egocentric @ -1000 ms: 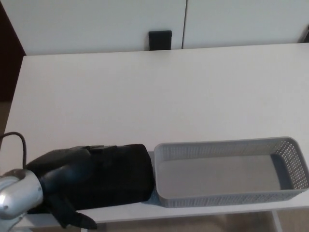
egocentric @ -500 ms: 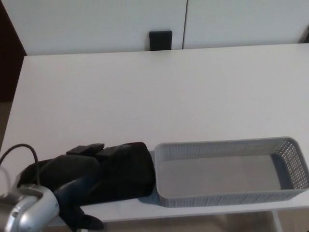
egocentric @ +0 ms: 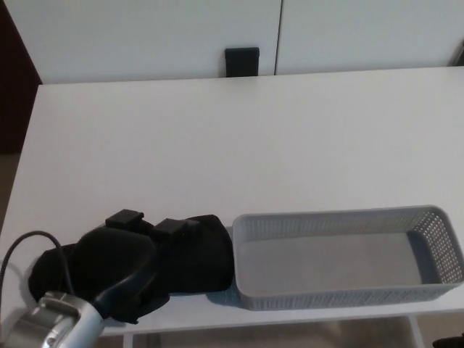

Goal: The robot walk towards a table in front and pick up a black pencil case on the left hand side and put the pencil case into a small container on the right hand side

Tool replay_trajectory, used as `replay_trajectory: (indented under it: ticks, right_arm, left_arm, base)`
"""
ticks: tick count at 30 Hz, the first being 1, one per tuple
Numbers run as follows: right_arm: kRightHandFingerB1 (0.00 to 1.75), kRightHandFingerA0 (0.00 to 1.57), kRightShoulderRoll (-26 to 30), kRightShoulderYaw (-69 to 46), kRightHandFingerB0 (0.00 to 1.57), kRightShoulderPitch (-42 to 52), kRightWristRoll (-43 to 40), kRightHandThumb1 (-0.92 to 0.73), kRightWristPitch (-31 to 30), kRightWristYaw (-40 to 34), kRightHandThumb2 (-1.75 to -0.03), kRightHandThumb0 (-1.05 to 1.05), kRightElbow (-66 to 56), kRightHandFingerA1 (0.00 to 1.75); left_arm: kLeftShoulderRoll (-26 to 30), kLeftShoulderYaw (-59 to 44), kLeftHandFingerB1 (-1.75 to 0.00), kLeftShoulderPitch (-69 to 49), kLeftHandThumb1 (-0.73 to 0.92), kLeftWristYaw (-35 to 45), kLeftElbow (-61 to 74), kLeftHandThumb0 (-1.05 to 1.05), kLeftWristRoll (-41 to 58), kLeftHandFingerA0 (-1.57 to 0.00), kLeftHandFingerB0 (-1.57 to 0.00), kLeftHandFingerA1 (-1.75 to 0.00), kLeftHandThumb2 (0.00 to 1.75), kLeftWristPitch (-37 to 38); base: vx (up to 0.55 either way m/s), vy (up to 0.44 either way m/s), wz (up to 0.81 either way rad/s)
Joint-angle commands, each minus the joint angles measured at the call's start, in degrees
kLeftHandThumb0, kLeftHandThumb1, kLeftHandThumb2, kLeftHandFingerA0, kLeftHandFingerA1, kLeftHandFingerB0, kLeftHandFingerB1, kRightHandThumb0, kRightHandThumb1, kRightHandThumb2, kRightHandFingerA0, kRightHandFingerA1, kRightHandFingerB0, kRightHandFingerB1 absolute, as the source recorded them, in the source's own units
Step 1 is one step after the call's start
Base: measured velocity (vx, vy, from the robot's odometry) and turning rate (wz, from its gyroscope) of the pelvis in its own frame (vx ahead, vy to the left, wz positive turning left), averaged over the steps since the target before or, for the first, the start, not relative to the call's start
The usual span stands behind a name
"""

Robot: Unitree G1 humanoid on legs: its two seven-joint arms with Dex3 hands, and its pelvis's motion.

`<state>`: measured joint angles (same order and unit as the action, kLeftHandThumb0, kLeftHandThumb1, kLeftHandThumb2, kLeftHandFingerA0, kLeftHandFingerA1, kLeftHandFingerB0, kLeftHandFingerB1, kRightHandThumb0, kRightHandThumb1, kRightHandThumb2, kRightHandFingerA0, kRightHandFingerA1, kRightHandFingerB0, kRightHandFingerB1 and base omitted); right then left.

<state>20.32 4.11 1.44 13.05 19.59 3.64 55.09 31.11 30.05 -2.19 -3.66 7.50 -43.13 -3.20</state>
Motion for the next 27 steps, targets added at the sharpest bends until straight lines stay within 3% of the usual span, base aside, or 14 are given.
replay_trajectory:
  ticks: [1,4,12,15,27]
  right_arm:
    - [0.39,0.62,0.7,-0.4,0.56,-0.3,-0.5,-0.62,-0.9,0.1,-0.59,-0.39,0.5,0.42]
    - [0.39,0.62,0.7,-0.5,0.57,-0.4,-0.6,-0.62,-1.0,0.3,-0.59,-0.39,0.4,0.42]
    - [0.39,0.61,0.9,-0.5,0.56,-0.4,-0.7,-0.62,-0.4,0.8,-0.59,-0.39,0.1,0.42]
    - [0.39,0.62,1.4,-0.2,0.56,-0.9,-0.1,-0.63,-0.9,0.6,-0.58,-0.39,-0.2,0.41]
    - [0.4,0.63,1.9,0.1,0.57,-0.6,0.3,-0.63,-1.7,0.7,-0.6,-0.41,-1.6,0.42]
  left_arm:
    - [-0.5,1.5,-0.52,-2.8,0.8,-6.6,-4.9,-0.2,-5.2,-0.79,-0.79,-1.28,0.65,4.4]
    - [-0.7,1.2,-0.54,-3.3,0.78,-8.3,-5.6,-0.19,-5.3,-0.83,-0.82,-1.17,0.63,5.9]
    - [0.2,-1.0,-0.53,-4.4,0.78,-8.0,-4.0,-0.17,-4.9,-0.79,-0.78,-1.31,0.64,7.4]
    - [3.0,-4.2,-0.51,-5.0,0.76,-6.1,-1.2,-0.2,-4.0,-0.84,-0.79,-1.1,0.63,8.2]
    - [8.9,-17.9,-0.52,-9.0,0.76,-3.2,4.9,-0.21,0.3,-0.88,-0.81,-1.01,0.63,10.5]
  base:
    - [0.0,0.0,0.0]
    - [0.0,0.0,0.0]
    - [0.0,0.0,0.0]
    - [0.0,0.0,0.0]
    - [0.0,0.0,0.0]
